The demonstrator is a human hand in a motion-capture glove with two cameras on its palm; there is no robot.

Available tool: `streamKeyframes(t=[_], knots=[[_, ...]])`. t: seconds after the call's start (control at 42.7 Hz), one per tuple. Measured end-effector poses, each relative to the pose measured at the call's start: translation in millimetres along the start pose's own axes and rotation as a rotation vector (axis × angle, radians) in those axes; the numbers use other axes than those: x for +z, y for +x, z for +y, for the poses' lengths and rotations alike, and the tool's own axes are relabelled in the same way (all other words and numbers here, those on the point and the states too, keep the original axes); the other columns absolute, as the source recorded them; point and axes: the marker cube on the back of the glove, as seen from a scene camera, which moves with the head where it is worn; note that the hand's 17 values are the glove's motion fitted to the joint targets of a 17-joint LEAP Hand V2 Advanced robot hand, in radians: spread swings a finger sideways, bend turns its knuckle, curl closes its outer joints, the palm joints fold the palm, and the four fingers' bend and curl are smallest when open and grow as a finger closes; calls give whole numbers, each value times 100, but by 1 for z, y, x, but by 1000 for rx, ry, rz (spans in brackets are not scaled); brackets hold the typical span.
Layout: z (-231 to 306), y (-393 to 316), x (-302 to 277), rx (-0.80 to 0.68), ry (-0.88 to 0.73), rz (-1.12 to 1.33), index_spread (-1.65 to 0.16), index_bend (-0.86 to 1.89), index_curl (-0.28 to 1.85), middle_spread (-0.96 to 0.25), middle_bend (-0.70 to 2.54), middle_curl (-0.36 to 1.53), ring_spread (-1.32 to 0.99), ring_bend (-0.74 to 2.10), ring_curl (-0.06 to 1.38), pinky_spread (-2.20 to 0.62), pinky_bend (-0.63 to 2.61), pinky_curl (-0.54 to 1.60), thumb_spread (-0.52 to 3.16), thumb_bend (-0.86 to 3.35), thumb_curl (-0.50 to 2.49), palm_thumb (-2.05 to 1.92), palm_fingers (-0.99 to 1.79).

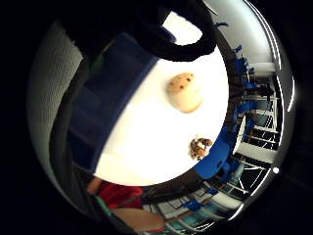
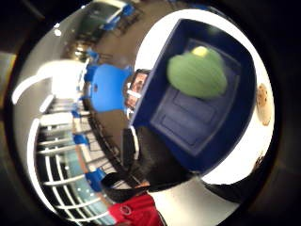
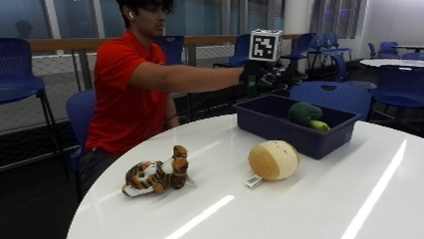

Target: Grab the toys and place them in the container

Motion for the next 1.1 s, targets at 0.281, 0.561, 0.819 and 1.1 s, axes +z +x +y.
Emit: streamKeyframes(t=[0.281,0.561,0.819,1.1], knots=[[86,120,7,263,14,-10,-34,9,53,-7,14,38,1,17,27,3,97,35,105,-10,44,-12,-25],[199,266,39,559,-16,-21,-36,18,47,-6,15,34,3,15,24,7,86,31,108,-8,34,-10,-15],[244,311,93,624,-70,-61,-37,17,44,-5,15,32,3,14,22,8,79,30,109,-7,28,-9,-17],[256,330,151,593,-160,-72,-38,7,35,-5,12,28,3,16,19,10,102,36,106,-6,25,-7,-19]])
